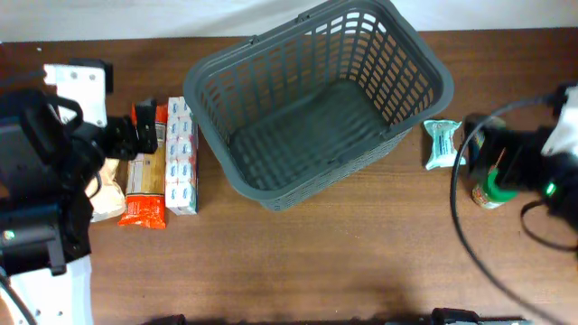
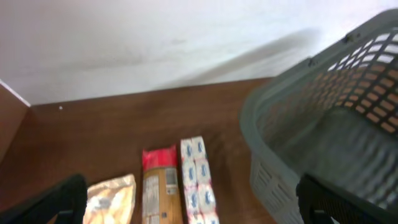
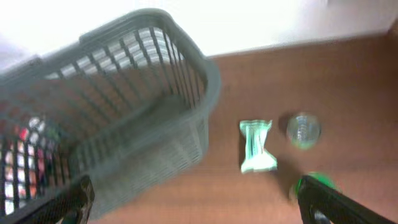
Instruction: Pack container
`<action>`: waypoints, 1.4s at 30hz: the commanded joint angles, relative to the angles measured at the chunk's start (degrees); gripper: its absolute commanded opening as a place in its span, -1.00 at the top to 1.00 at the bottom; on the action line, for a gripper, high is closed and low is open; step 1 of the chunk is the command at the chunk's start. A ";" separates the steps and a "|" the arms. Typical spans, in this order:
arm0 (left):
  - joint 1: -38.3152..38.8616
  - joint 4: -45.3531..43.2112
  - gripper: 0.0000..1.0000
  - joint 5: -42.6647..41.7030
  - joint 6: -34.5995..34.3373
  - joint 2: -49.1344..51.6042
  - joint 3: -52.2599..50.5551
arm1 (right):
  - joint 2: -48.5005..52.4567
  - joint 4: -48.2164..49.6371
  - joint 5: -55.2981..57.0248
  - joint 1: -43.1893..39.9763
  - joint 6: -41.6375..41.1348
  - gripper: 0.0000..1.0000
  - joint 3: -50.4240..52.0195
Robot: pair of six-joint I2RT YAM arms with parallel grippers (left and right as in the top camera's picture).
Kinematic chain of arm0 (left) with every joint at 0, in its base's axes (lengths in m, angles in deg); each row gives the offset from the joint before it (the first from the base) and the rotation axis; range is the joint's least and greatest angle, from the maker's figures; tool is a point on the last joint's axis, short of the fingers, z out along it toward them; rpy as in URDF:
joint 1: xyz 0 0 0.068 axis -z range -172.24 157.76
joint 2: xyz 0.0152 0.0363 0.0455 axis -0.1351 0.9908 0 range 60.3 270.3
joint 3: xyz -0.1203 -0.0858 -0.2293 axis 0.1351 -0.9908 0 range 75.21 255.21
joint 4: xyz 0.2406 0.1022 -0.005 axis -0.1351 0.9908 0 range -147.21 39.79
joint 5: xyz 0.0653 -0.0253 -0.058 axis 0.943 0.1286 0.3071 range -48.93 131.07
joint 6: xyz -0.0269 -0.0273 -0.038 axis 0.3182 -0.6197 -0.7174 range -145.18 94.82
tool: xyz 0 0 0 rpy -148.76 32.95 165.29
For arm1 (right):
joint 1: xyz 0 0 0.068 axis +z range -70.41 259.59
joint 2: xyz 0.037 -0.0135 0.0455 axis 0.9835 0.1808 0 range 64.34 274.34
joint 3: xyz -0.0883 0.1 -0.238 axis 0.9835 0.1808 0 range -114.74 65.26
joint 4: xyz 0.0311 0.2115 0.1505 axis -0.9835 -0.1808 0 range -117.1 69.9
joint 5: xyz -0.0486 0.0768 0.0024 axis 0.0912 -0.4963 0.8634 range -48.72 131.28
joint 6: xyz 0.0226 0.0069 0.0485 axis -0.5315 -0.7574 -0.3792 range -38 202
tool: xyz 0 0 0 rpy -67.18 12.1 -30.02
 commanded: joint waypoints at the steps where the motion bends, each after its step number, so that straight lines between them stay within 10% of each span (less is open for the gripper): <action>1: -0.17 0.50 -0.99 -1.81 -0.70 0.63 2.69 | 13.79 -4.42 0.66 0.35 1.07 -0.98 -16.26; 10: -0.17 3.10 -0.98 -1.81 -0.70 1.55 2.69 | 41.83 -12.92 -3.39 0.37 2.51 -0.98 -42.66; 27: -0.17 3.19 -0.99 -1.81 -0.70 1.57 2.69 | 61.20 -12.44 -5.97 4.09 13.27 -0.85 -42.84; 35: -0.17 3.19 -0.99 -1.81 -0.70 1.57 2.69 | 64.04 -12.74 -1.51 5.18 14.49 -0.61 -42.82; 42: -0.17 3.19 -0.99 -1.81 -0.70 1.57 2.69 | 64.02 -12.92 0.94 5.18 12.09 0.07 -42.82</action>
